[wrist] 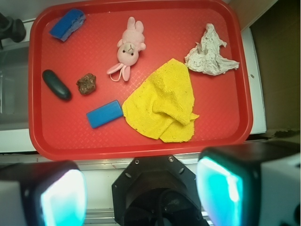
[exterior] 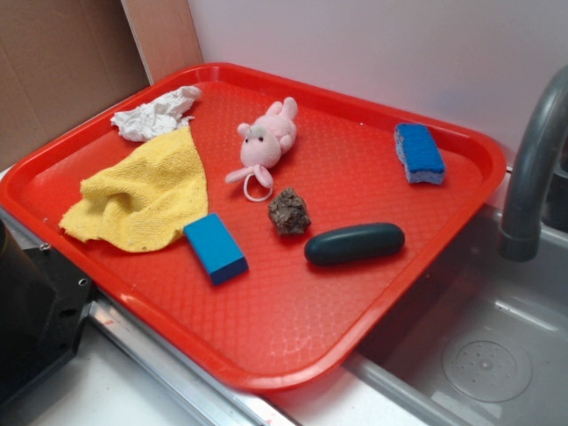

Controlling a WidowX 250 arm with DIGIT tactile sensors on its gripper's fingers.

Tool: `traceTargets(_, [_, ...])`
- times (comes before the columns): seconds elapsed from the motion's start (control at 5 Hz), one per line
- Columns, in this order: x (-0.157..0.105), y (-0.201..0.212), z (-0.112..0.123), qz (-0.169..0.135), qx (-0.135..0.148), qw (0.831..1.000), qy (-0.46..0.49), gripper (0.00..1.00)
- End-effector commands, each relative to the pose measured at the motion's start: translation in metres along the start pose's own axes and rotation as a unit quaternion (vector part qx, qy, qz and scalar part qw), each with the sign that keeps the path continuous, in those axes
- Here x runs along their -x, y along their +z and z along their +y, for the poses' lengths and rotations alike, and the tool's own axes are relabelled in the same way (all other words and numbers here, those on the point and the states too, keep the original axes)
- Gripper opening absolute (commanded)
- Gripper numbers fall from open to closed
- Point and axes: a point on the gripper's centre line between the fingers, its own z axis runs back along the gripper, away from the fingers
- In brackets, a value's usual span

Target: Grab the plastic pickle.

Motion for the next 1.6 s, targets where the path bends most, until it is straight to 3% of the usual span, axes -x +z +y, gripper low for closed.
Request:
traceTargets(0.0, [0.0,0.0,0.0,0.0,0.0,1.0,0.0,1.0])
traceTargets(0.2, [-0.043,-0.044,-0.05,-0.025,-0.012,0.992,-0.126,1.0])
traceTargets(0.4, [-0.066,-0.068,-0.104,-0.06,-0.004,0.967,-0.249,1.0])
traceTargets(0.6, [-0.081,-0.106,-0.136,-0.075,0.026,0.931,-0.357,1.0])
traceTargets(0.8, [-0.08,-0.139,-0.149,-0.046,0.037,0.926,-0.374,1.0])
traceTargets(1.0, [-0.082,-0.165,-0.159,-0.047,0.029,0.941,-0.334,1.0])
traceTargets(1.2, [-0.079,-0.184,-0.166,-0.019,0.056,0.938,-0.342,1.0])
traceTargets(1.4, [-0.076,-0.197,-0.165,-0.005,0.057,0.938,-0.341,1.0])
